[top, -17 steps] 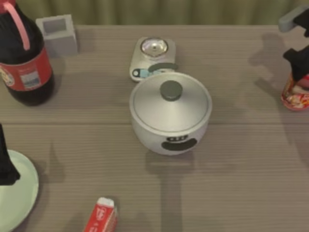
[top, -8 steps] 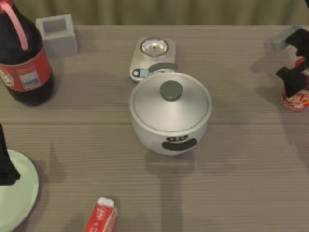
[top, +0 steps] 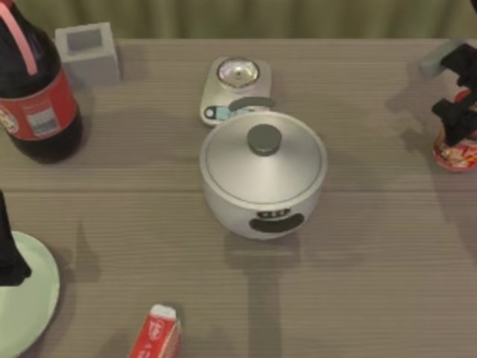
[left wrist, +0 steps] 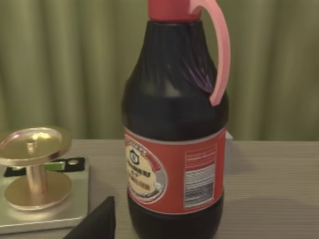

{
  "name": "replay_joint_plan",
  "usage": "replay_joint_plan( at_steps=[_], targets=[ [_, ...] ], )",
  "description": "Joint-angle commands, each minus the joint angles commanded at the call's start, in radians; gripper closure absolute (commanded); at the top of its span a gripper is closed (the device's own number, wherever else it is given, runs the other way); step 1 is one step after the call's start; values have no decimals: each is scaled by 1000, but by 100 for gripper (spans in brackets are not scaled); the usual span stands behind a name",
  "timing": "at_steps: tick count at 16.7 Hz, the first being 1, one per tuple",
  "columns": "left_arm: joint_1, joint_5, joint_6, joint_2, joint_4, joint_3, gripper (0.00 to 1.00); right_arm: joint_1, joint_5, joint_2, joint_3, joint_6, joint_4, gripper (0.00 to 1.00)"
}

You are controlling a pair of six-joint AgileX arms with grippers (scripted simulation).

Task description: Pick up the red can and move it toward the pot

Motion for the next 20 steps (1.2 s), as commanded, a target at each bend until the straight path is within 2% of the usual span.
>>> replay_joint_plan(
  at_steps=[7,17,20],
  targets=[
    [0,0,0,0,0,0,0,0,0,0,0,0,0,98],
    [0,0,0,0,0,0,0,-2,0,-2,-2,1,-1,100],
    [0,0,0,0,0,0,0,2,-3,-73,-71,1,-10,100]
  ],
)
